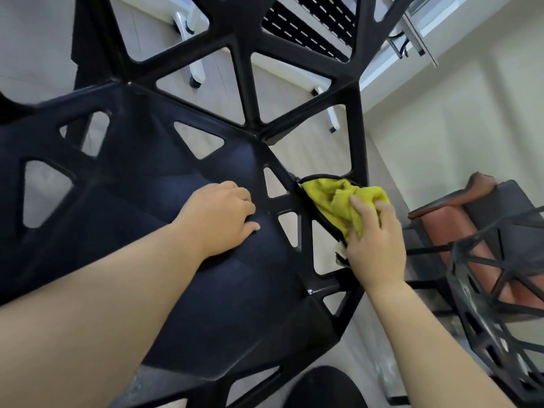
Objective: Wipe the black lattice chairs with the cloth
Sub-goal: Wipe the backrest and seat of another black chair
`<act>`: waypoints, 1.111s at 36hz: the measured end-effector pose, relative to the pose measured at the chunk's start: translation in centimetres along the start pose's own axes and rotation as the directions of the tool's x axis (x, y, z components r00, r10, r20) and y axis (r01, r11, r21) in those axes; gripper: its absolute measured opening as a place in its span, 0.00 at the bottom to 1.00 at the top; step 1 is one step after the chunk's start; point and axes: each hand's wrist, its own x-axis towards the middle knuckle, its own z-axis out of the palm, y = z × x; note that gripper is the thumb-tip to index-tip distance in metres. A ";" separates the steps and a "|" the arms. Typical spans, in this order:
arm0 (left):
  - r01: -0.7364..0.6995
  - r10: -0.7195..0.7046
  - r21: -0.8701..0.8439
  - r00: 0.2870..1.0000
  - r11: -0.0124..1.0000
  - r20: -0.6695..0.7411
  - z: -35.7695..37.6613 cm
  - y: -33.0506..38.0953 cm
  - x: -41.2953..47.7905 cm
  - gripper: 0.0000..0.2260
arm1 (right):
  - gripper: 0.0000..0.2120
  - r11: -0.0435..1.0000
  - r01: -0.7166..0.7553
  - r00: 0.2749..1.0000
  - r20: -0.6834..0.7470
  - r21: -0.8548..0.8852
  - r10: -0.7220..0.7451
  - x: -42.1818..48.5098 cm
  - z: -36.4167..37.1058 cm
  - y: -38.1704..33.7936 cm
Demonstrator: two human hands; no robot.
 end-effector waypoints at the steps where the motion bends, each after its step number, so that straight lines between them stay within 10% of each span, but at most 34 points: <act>1: 0.002 -0.002 0.003 1.000 1.000 -0.002 -0.1 0.0 0.0 0.19 | 0.22 1.000 -0.018 1.000 -0.011 0.007 0.018 -0.4 0.0 -0.1; 15: 0.008 0.008 0.154 0.995 0.988 -0.103 -1.1 0.6 -0.7 0.10 | 0.17 0.865 -0.466 0.870 0.277 0.187 0.409 -4.2 -3.3 -2.9; 26: 0.077 -0.126 0.197 0.959 0.977 0.253 -2.7 2.1 -2.6 0.16 | 0.18 0.746 -0.624 0.773 0.319 0.233 0.548 -9.2 -5.3 -7.3; 40: 0.280 -0.289 0.072 0.930 0.957 0.227 -8.8 -0.6 -10.5 0.12 | 0.15 0.793 -0.538 0.763 0.566 0.288 0.312 -5.3 -8.8 -9.6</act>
